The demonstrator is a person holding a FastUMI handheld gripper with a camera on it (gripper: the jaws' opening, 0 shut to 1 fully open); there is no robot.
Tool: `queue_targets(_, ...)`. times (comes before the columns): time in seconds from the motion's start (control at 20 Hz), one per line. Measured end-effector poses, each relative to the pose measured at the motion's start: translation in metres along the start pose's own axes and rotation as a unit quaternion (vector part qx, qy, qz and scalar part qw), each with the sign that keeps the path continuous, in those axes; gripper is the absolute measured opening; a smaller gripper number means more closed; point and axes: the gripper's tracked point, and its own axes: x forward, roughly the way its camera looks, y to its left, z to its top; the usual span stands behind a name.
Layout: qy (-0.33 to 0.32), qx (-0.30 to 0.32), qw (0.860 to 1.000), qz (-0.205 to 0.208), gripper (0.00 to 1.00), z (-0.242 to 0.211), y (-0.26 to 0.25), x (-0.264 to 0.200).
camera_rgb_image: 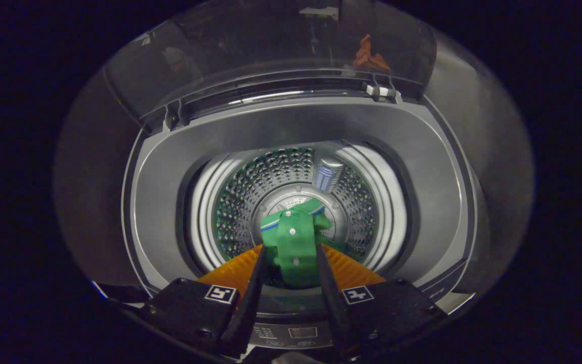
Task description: Put the clothes into the washing machine and then close the washing machine lid.
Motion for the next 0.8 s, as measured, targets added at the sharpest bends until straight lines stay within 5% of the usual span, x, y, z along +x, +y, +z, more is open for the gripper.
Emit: queue_targets(0.8, -0.036, -0.039, 0.999, -0.010, 0.62, 0.006, 0.003, -0.009)
